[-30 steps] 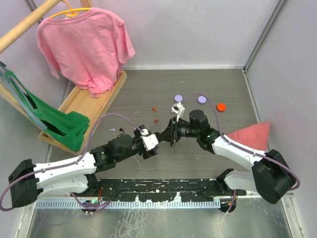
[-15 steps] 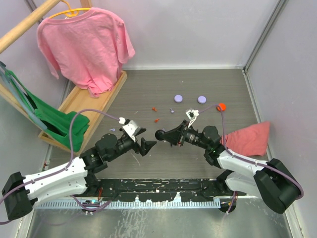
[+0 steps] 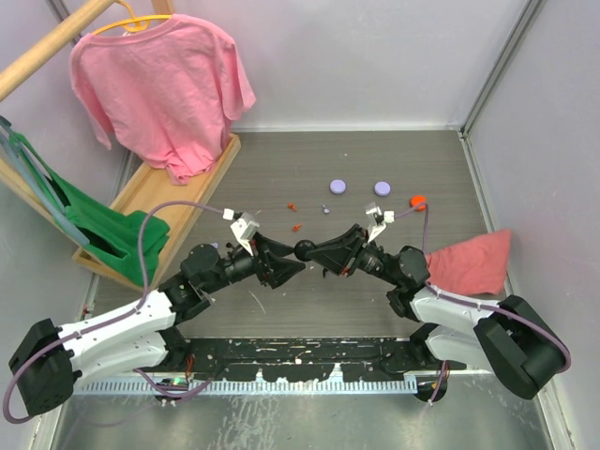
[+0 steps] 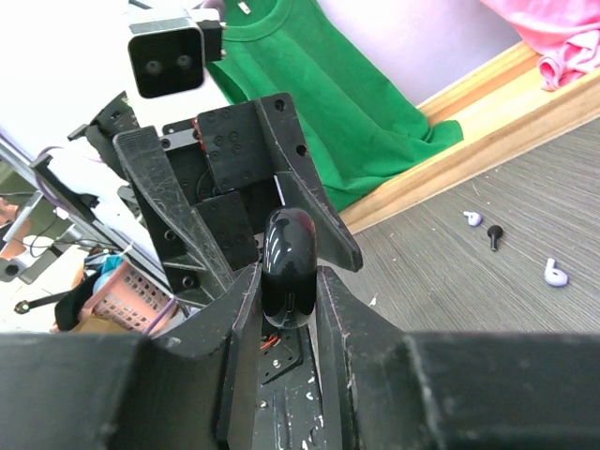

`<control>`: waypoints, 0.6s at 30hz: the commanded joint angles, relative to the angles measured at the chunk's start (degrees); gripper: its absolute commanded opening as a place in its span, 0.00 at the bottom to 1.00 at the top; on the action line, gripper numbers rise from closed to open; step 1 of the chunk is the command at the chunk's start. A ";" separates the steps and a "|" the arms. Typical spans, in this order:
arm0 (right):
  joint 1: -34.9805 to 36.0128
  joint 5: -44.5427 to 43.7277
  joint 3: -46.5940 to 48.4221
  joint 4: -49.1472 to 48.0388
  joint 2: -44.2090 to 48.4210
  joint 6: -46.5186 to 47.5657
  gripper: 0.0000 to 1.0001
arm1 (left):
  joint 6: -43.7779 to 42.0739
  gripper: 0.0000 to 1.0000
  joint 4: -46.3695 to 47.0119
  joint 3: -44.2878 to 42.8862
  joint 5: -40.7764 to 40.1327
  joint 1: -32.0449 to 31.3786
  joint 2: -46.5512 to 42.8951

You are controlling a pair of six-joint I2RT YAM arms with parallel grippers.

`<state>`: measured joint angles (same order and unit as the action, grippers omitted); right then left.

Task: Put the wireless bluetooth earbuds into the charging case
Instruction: Pick up the charging case at the center of the board.

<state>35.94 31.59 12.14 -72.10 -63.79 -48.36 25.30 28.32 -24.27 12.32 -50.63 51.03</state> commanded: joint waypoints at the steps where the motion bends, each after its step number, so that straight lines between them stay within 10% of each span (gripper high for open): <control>1: 0.35 1.25 -0.57 -9.68 -0.48 -1.99 0.11 | 5.05 0.59 10.10 -1.52 4.62 0.98 0.69; 18: 0.42 2.36 -0.78 -14.66 -3.59 -3.10 0.12 | 10.69 0.29 15.42 -1.94 7.19 1.62 1.44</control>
<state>35.97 32.73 10.57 -81.67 -66.43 -51.44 34.79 37.93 -24.27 17.82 -49.10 53.01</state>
